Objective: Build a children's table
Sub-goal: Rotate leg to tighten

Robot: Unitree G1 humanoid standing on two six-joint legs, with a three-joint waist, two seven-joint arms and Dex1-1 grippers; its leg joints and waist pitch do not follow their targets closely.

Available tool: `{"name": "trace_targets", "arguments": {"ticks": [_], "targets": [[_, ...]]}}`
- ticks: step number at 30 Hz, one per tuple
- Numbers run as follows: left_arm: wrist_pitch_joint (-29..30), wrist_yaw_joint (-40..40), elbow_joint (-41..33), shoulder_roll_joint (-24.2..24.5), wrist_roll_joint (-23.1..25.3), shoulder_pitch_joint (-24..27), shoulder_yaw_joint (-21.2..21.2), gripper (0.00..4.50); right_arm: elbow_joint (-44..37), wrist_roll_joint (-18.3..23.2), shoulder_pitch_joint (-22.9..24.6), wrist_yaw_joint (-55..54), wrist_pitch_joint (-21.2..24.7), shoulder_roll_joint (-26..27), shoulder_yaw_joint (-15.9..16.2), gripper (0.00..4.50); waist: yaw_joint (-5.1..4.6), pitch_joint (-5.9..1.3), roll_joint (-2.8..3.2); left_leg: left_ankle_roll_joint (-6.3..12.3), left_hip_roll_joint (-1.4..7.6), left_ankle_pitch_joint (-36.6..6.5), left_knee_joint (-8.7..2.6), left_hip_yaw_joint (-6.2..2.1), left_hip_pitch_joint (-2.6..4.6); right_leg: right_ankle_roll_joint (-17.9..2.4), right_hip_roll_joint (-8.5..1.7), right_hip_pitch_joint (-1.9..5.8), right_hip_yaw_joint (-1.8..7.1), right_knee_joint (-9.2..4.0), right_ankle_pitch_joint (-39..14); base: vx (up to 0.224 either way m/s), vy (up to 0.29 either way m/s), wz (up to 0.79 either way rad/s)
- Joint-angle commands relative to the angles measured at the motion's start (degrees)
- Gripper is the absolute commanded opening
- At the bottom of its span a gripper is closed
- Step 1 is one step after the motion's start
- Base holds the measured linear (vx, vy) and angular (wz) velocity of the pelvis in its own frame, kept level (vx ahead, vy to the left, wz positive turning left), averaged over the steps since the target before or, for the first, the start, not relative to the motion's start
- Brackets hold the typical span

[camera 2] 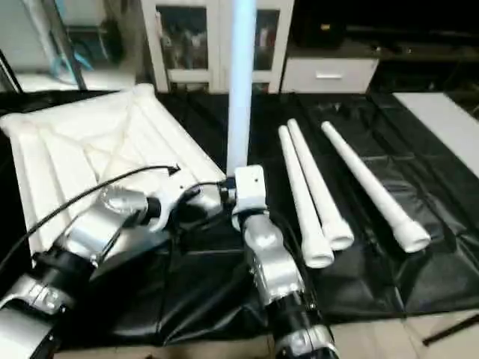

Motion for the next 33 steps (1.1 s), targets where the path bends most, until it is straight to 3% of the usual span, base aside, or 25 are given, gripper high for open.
{"name": "trace_targets", "arguments": {"ticks": [1, 2, 3, 5, 6, 7, 10, 12, 13, 14, 18, 21, 25, 28, 31, 33], "targets": [[-0.52, -5.43, -2.20, -1.13, -2.21, 0.97, -3.33, 0.00, 3.09, -4.73, -0.29, -5.14, 1.39, -2.85, -2.83, 2.61, -0.04, -3.04, 0.40, -0.62, 1.95, -22.63, -5.26, -0.42, 0.22, -5.53, -3.85, 1.93, 3.29, -5.81, -28.79, 0.000, 0.000, 0.00], [-0.66, -5.56, -1.98, -1.14, -2.08, 0.88, -3.34, 0.00, 2.22, -4.74, -0.37, -5.13, 1.06, -3.02, -2.07, 2.61, 0.02, -3.18, 0.37, -0.20, 2.07, -20.48, -5.49, -0.45, -0.36, -4.51, -3.97, 2.43, 3.36, -5.86, -29.19, 0.000, 0.000, 0.00], [-0.68, -5.59, -1.96, -1.13, -2.07, 0.88, -3.36, 0.00, 2.06, -4.74, -0.35, -5.07, 1.05, -3.05, -1.99, 2.61, 0.10, -3.19, 0.75, -0.18, 2.16, -19.87, -5.59, -0.51, -0.43, -4.19, -3.96, 2.42, 3.34, -5.84, -29.16, 0.000, 0.000, 0.00], [-0.85, -5.82, -1.84, -1.03, -1.90, 0.83, -3.43, 0.00, 0.18, -4.21, 0.17, -4.18, 0.83, -3.30, -1.73, 2.61, 0.21, -3.32, 0.61, -0.09, 2.19, -18.05, -5.59, -0.34, -0.43, -3.74, -3.88, 2.36, 3.49, -5.93, -28.04, 0.000, 0.000, 0.00], [-0.97, -5.96, -1.78, -0.95, -1.78, 0.81, -3.47, 0.00, -1.31, -4.11, 0.67, -3.54, 0.89, -3.61, -1.53, 2.61, 0.32, -3.36, 0.63, -0.01, 2.24, -16.92, -5.61, -0.24, -0.46, -4.20, -3.81, 2.35, 3.62, -5.75, -26.35, 0.000, 0.000, 0.00], [-1.03, -6.02, -1.74, -0.92, -1.71, 0.81, -3.44, 0.00, -2.63, -3.99, 1.23, -3.24, 0.95, -3.81, -1.57, 2.96, 0.44, -3.41, 0.61, 0.03, 2.28, -16.35, -5.60, -0.17, -0.41, -4.44, -3.78, 2.38, 3.66, -5.67, -25.45, 0.000, 0.000, 0.00], [-1.17, -6.20, -1.65, -0.82, -1.60, 0.77, -3.42, 0.00, -6.41, -3.47, 2.84, -1.68, 1.62, -4.56, -1.58, 3.31, 0.85, -3.83, 0.81, 0.30, 2.47, -11.86, -5.37, 0.28, -0.16, -7.26, -3.34, 2.37, 4.04, -4.60, -15.67, 0.017, -0.001, 0.04], [-1.32, -6.35, -1.51, -0.72, -1.56, 0.68, -3.49, 0.00, -10.54, -2.65, 4.79, 0.01, 3.68, -5.77, -1.83, 3.49, 1.23, -3.94, 0.87, 0.78, 2.46, -9.27, -5.25, 0.48, -0.36, -8.70, -3.09, 2.80, 4.16, -3.88, -11.06, 0.000, 0.000, 0.00], [-1.44, -6.43, -1.38, -0.69, -1.52, 0.62, -3.51, 0.00, -13.08, -2.15, 6.12, 0.84, 5.32, -6.64, -2.20, 3.59, 1.67, -4.05, 1.19, 1.02, 2.56, -8.01, -5.08, 0.60, -0.08, -9.54, -3.05, 2.59, 4.32, -3.55, -8.56, 0.000, 0.000, 0.00], [-1.50, -6.45, -1.31, -0.70, -1.50, 0.58, -3.52, 0.00, -14.55, -1.68, 6.99, 1.66, 6.33, -7.23, -2.38, 3.66, 1.98, -4.10, 1.15, 1.18, 2.61, -7.30, -4.99, 0.81, 0.17, -10.36, -2.81, 2.37, 4.45, -3.27, -6.04, 0.000, 0.000, 0.00], [-1.95, -6.62, -0.81, -0.75, -1.39, 0.38, -3.70, 0.00, -21.46, 0.92, 12.06, 5.90, 10.96, -10.83, -3.10, 3.94, 2.54, -4.23, 1.10, 1.85, 2.65, -5.30, -4.81, 0.92, -0.14, -11.29, -2.79, 2.94, 4.77, -2.63, -1.53, 0.000, 0.000, 0.00], [-2.00, -6.56, -0.71, -0.88, -1.33, 0.31, -3.71, 0.00, -23.06, 1.44, 13.17, 6.28, 11.93, -11.46, -3.66, 3.94, 2.47, -4.16, 0.95, 1.60, 2.58, -6.19, -4.88, 0.90, -0.58, -11.14, -3.02, 3.19, 4.88, -2.73, -3.47, 0.000, 0.000, 0.00], [-2.41, -6.48, -0.22, -1.08, -1.22, 0.05, -3.72, 0.00, -28.10, 4.43, 15.90, 11.57, 13.20, -14.20, -3.61, 3.94, 2.68, -3.80, 0.51, 1.13, 2.62, -10.30, -5.20, 0.98, -0.68, -8.43, -3.26, 3.12, 5.18, -3.81, -12.24, 0.000, 0.000, 0.00], [-2.69, -6.44, 0.01, -1.04, -1.22, -0.02, -3.78, 0.00, -29.80, 6.57, 17.30, 17.45, 12.28, -16.73, -2.09, 3.94, 2.68, -3.87, 0.42, 1.37, 2.67, -9.42, -5.17, 0.96, -0.83, -7.83, -3.22, 3.08, 5.26, -3.76, -12.51, 0.000, 0.000, 0.00], [-2.97, -6.02, 0.33, -0.88, -1.10, -0.12, -3.51, 0.00, -32.17, 10.38, 18.74, 25.47, 10.06, -20.00, -1.33, 3.94, 2.65, -3.91, 0.23, 2.33, 2.68, -8.55, -5.00, 0.99, -1.05, -8.46, -3.25, 3.18, 5.31, -3.62, -11.24, 0.000, 0.000, 0.00], [-3.17, -5.22, 0.84, -0.91, -0.85, -0.26, -3.26, 0.00, -32.27, 10.53, 19.06, 27.17, 9.13, -21.39, -1.49, 3.94, 2.58, -3.86, -0.07, 3.31, 2.60, -8.26, -4.87, 1.08, -1.23, -8.65, -3.27, 3.25, 5.26, -3.76, -11.46, 0.000, 0.000, 0.00]]}}
